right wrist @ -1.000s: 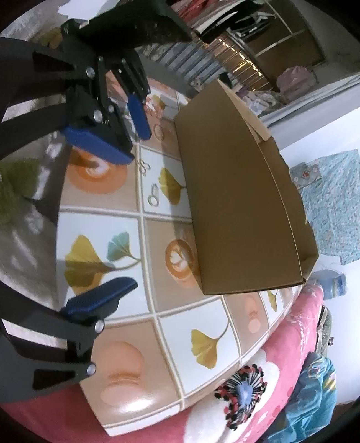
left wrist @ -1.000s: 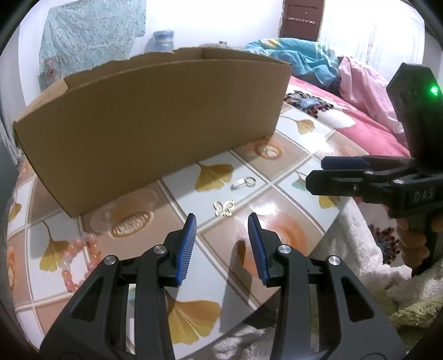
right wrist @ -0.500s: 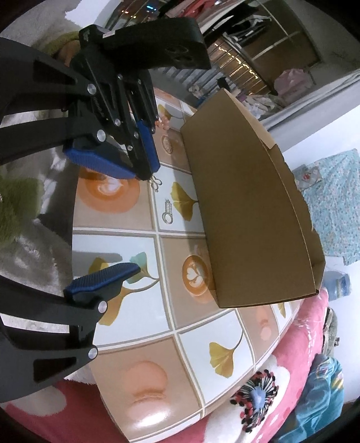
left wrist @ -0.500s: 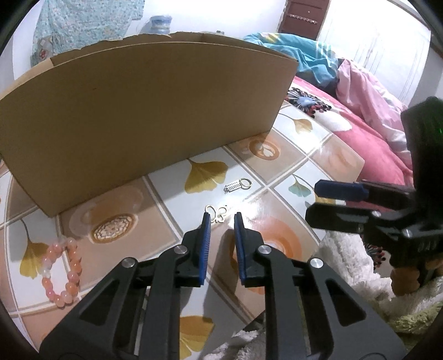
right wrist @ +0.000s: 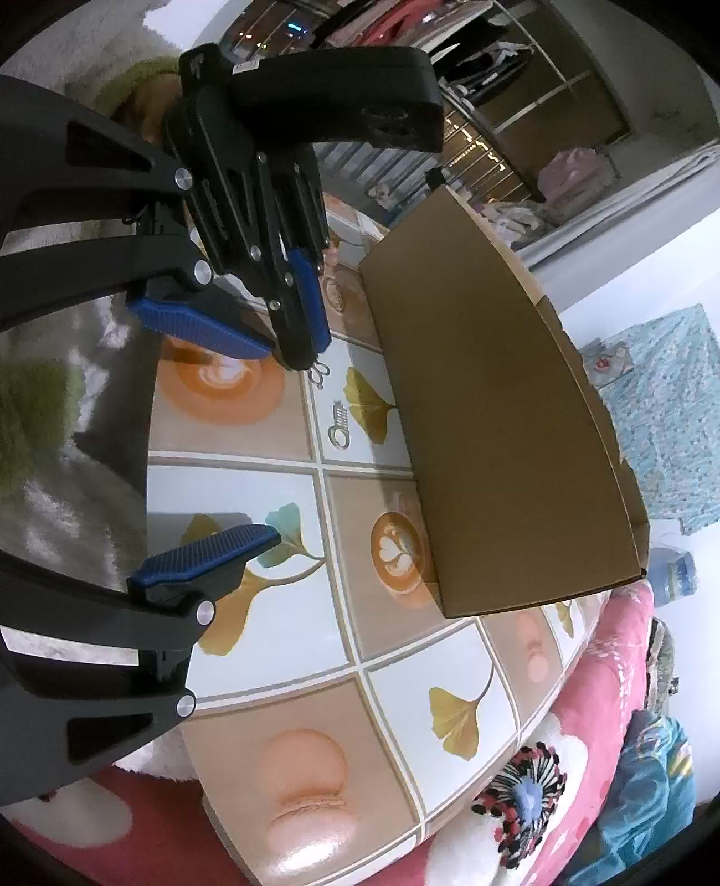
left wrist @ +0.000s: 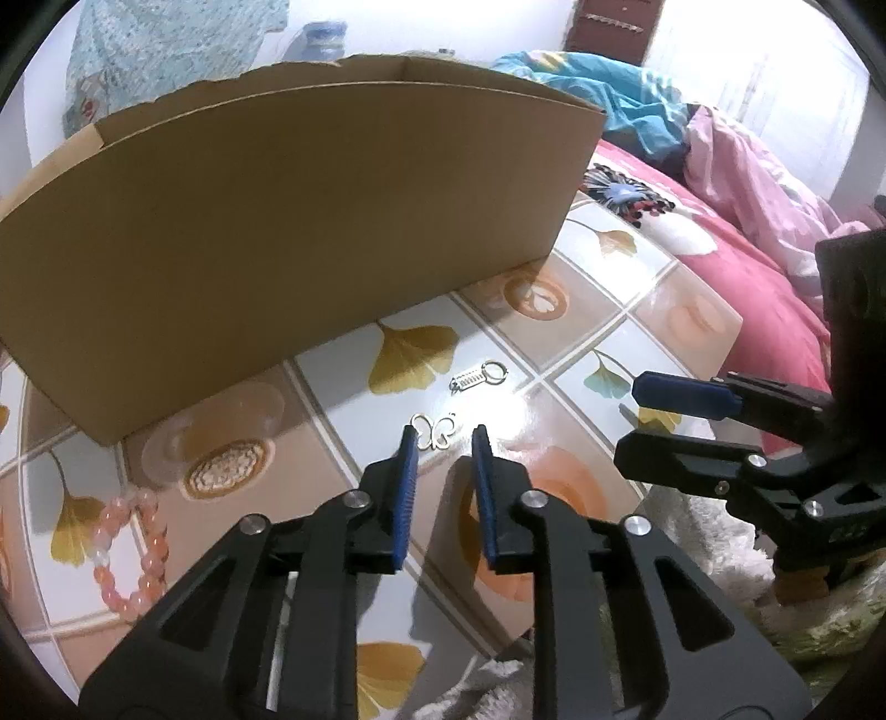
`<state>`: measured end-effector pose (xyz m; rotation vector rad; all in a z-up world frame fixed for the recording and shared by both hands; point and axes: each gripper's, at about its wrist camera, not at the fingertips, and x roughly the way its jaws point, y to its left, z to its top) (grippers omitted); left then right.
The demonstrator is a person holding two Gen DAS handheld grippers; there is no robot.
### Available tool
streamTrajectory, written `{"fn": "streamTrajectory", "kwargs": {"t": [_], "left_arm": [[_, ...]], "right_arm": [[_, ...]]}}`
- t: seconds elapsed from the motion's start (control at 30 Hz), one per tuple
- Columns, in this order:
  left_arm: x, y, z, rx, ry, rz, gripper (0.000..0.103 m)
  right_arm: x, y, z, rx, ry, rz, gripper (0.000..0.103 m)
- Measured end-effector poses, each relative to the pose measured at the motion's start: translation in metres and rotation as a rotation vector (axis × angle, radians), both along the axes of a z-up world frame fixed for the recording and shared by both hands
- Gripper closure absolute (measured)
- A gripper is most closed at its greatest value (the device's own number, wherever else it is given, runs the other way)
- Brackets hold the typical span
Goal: Organize jewelry
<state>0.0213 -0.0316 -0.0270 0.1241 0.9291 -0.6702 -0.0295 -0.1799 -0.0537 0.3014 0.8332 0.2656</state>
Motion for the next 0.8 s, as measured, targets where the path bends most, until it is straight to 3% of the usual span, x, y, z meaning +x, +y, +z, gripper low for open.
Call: {"fn": "streamTrajectory", "kwargs": {"t": [0.1,0.47,0.6,0.8], "left_arm": [[-0.001,-0.003,0.0,0.013,0.009,0.005,0.075],[0.009,-0.018,0.0,0.02,-0.012,-0.012,0.075],[0.006,-0.006,0.003,0.018,-0.027,0.018,0.075],[-0.002,0.03,0.013,-0.002,-0.052,0.105,0.075]], "right_arm": [[-0.001,0.0,-0.002,0.006,-0.014,0.005,0.042],[0.003,-0.004,-0.002,-0.036,-0.026,0.01,0.042],[0.008,0.008,0.004,-0.081,-0.069,0.076,0.043],[0.032,0.046,0.004,-0.185,-0.092,0.218,0.059]]}}
